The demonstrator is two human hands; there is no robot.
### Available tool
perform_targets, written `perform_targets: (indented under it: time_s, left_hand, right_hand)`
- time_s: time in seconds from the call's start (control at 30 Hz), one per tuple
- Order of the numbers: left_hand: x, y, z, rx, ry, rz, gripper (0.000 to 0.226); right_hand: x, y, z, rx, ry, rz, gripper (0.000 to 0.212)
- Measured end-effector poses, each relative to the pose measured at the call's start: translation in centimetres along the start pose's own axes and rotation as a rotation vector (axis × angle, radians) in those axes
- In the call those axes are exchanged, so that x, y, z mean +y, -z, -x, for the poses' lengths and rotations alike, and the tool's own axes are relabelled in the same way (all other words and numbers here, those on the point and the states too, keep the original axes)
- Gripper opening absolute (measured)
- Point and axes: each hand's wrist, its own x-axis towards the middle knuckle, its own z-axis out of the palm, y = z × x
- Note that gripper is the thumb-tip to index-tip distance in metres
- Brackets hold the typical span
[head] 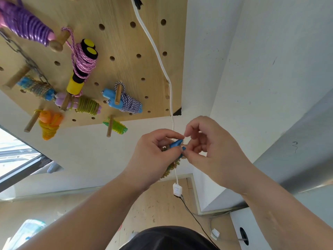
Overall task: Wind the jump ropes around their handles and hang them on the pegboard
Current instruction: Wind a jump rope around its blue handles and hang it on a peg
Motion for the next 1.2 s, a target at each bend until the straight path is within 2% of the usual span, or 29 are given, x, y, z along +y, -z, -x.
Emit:
perform_targets:
  time_s: [0.1, 0.2, 0.43, 0.57, 0.63, 0.77, 0.9, 1.0, 1.1, 1.2]
  left_hand:
    - [0.2, -0.2, 0.2, 0.047, 0.051, 0.138, 0.024]
    - [0.6, -0.1, 0.6, 0.006, 0.073, 0.227, 0.024]
    - [1.0, 0.9, 0.8, -0.187, -0.011, 0.343, 0.029]
    - [0.7, 1.2, 0.9, -0.183, -0.049, 0.362, 0.025]
    - [0.7, 1.3, 1.1, -0.137, -0.059, 0.301, 0.03]
    - [0.6, 1.0, 1.5, -0.079, -0.067, 0.224, 0.039]
    - [0.4, 1.4, 1.5, -0.037, -0.064, 0.226, 0.047]
    - [0.3, 1.3, 1.7, -0.045, -0.079, 0.208, 0.037]
    - [0.2, 1.2, 1.8, -0.02, -0.029, 0.257, 0.032]
    - [-0.2, 0.9, 1.6, -0.024, 0.016, 0.192, 0.033]
  right_hand:
    - [0.4, -0.3, 0.4, 0.172, -0.16, -0.084, 0.042]
    - [0.7, -0.1, 0.6, 0.211, -0.222, -0.16, 0.03]
    - [0.7, 1.2, 0.4, -0.015, -0.311, -0.59, 0.021]
    - [1.7, 0.2, 0.5, -0.085, -0.392, -0.766, 0.012]
    - [2.0, -0.2, 0.5, -0.048, -0.363, -0.714, 0.013]
    - [2.2, -0.4, 0.6, 0.059, -0.13, -0.335, 0.014]
    - [2.3, -1.0, 0.8, 0.042, -0.036, -0.093, 0.014]
    - [2.2, -1.3, 0.9, -0.009, -0.094, -0.121, 0.004]
    - [2.1, -1.9, 1.2, 0.004, -0.158, -0.235, 0.015]
    - [1.8, -2.3, 1.1, 0.039, -0.256, -0.344, 0.014]
